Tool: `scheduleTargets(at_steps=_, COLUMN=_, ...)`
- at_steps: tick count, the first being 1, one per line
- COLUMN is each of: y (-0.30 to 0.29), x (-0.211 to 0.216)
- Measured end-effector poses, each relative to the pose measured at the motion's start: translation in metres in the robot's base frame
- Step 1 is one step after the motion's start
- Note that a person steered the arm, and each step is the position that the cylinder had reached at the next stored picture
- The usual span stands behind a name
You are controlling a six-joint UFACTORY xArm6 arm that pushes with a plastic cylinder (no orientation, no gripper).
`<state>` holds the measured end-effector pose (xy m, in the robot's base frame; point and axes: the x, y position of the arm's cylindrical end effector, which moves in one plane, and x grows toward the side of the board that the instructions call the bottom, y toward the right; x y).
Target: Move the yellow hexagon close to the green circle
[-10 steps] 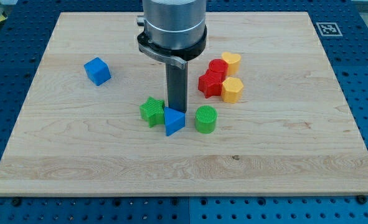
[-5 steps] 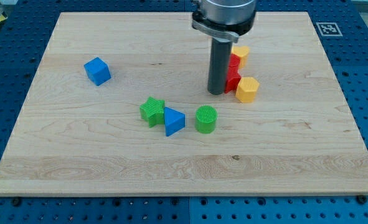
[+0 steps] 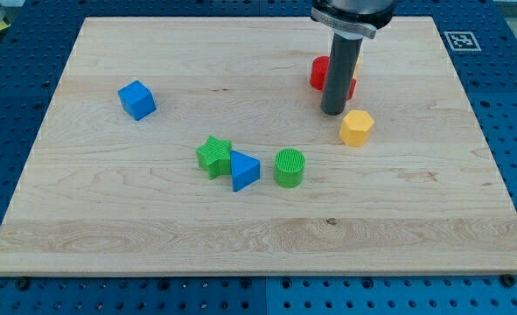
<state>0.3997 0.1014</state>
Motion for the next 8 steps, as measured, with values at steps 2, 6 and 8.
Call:
scheduleTargets(at_steps=2, y=0.046, x=0.000)
scheduleTargets(at_steps=6, y=0.056, x=0.036)
scheduleTargets(at_steps=8, y=0.049, x=0.024)
